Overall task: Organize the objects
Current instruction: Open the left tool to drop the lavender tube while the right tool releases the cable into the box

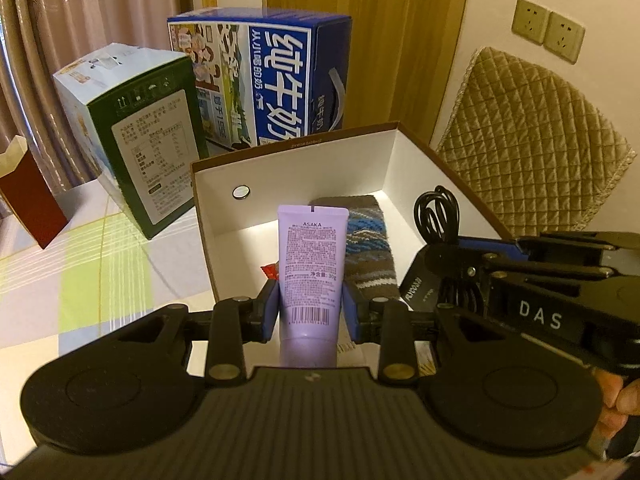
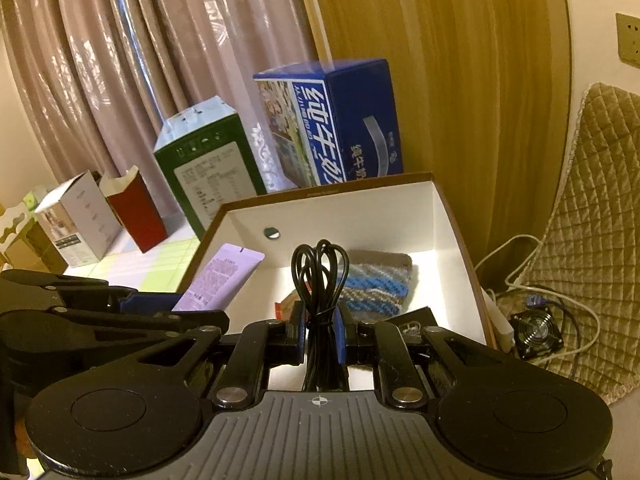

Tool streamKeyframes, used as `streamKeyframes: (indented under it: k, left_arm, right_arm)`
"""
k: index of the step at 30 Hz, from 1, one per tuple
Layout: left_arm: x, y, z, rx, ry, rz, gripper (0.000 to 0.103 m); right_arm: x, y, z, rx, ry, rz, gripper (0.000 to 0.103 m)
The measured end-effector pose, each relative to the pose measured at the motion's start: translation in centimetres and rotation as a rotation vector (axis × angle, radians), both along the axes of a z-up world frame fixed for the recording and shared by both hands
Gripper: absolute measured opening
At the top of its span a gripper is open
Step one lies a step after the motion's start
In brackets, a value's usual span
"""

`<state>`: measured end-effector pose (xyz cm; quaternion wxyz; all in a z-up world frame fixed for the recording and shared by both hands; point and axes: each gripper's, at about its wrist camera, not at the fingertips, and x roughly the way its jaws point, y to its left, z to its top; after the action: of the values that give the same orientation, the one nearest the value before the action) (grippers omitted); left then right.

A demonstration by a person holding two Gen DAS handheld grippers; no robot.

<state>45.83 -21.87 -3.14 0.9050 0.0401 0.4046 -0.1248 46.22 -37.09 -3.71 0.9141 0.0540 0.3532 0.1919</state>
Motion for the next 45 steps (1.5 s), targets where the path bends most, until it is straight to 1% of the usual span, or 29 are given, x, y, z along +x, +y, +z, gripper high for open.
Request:
streamKeyframes:
  k: [8, 14, 22, 25, 27, 29, 30, 32, 33, 37, 40, 42, 44, 45]
  left_arm:
    - [2.4, -0.5, -1.7, 0.015, 0.036, -0.001, 0.028]
    - [3.6, -0.5, -2.4, 0.008, 0.055, 0.005, 0.028]
    - [4.6, -0.6, -3.0, 0.006, 0.069, 0.008, 0.028]
    - [4.8, -0.7, -3.2, 0.006, 0.073, 0.008, 0.028]
    - [4.9, -0.7, -3.3, 0.005, 0.071, 0.006, 0.029]
    - [5.0, -0.8, -3.4, 0.005, 0.068, 0.007, 0.029]
    - [5.0, -0.7, -3.3, 0.003, 0.061, 0.013, 0.032]
    - [5.1, -0.6, -3.2, 0.000, 0.054, 0.014, 0.036]
    - [5.1, -0.6, -3.1, 0.004, 0.049, 0.012, 0.036]
    - [5.0, -0.3, -2.7, 0.010, 0.044, 0.010, 0.037]
    - [4.6, 0.1, -2.3, 0.003, 0.040, 0.008, 0.040]
    - [4.2, 0.2, -2.0, 0.004, 0.036, 0.008, 0.046]
    - [3.8, 0.4, -1.7, 0.004, 0.032, 0.007, 0.048]
    - [3.6, 0.5, -1.5, 0.003, 0.031, 0.008, 0.049]
  right_arm:
    - [2.6, 0.1, -1.9, -0.031, 0.029, -0.004, 0.011]
    - [4.0, -0.4, -2.4, -0.036, 0.026, -0.044, 0.012]
    - [4.4, -0.9, -2.5, -0.026, 0.038, -0.048, 0.012]
    - [4.2, -0.9, -2.5, -0.027, 0.038, -0.048, 0.014]
    - [4.1, -0.8, -2.5, -0.025, 0.038, -0.046, 0.017]
    - [3.9, -0.8, -2.3, -0.024, 0.034, -0.040, 0.027]
    - [3.8, -0.8, -2.3, -0.025, 0.029, -0.038, 0.030]
    - [3.4, -0.7, -2.0, -0.031, 0.017, -0.034, 0.041]
    - [3.2, -0.7, -1.9, -0.034, 0.013, -0.030, 0.042]
    - [2.5, -0.7, -1.5, -0.026, 0.009, -0.025, 0.054]
    - [1.9, -0.8, -1.2, -0.025, 0.007, -0.029, 0.061]
    - [1.5, -1.0, -1.0, -0.025, 0.006, -0.033, 0.066]
    - [1.1, -1.1, -0.7, -0.025, 0.004, -0.037, 0.073]
    - [0.8, -1.1, -0.6, -0.024, 0.002, -0.037, 0.074]
